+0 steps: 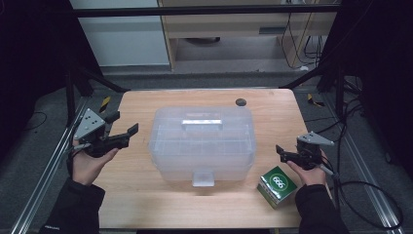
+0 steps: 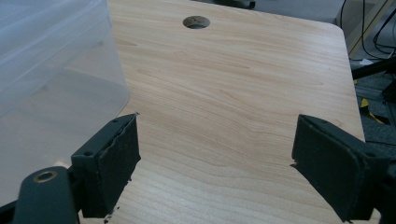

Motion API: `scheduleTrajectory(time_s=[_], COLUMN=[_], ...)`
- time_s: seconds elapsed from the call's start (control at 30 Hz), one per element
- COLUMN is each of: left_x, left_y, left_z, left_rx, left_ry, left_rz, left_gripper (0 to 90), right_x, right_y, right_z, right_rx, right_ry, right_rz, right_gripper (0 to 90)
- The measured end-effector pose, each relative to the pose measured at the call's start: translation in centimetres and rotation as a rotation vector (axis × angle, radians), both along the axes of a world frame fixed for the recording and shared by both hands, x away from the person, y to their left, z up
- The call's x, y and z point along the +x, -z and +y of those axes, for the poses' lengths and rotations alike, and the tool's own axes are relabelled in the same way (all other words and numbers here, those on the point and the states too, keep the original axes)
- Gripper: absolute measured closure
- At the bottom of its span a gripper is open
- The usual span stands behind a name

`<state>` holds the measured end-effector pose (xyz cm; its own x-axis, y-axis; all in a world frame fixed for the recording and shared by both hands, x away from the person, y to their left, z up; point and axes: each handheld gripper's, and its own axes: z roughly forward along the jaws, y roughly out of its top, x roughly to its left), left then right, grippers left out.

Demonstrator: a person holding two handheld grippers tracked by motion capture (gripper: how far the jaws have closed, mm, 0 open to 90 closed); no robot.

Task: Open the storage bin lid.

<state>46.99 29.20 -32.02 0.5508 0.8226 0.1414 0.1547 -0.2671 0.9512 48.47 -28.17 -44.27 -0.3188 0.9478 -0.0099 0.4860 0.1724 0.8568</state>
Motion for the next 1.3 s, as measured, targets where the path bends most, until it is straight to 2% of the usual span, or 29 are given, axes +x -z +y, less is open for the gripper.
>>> scheduleTrajectory(time_s=[0.17,0.37,0.73,0.93,1.13,1.3], left_x=[0.2,0.7,1.1,1.1,1.1,1.1], left_y=[-0.3,-0.7,-2.3,-3.0,-3.5,-4.0], left_z=[-1.0,-2.1,-4.2,-5.2,-6.2,-6.8], left_rx=[0.007,0.052,0.146,0.209,0.284,0.309], left_ry=[0.019,0.042,0.100,0.143,0.163,0.172], left_rz=[-0.001,0.007,0.023,0.025,0.022,0.017], left_gripper=[22.5,22.3,22.8,23.9,26.3,27.7], right_x=[-0.1,0.0,0.0,0.0,0.0,0.0], right_y=[0.1,0.3,0.3,0.2,0.1,0.1], right_z=[0.0,0.0,0.0,0.0,0.0,0.1], right_rx=[-0.015,-0.023,-0.028,-0.031,-0.028,-0.031], right_ry=[-0.004,-0.007,0.003,0.002,-0.002,-0.003], right_rz=[0.001,0.010,0.013,0.009,0.013,0.019], right_gripper=[15.3,15.1,15.1,15.4,16.5,17.0])
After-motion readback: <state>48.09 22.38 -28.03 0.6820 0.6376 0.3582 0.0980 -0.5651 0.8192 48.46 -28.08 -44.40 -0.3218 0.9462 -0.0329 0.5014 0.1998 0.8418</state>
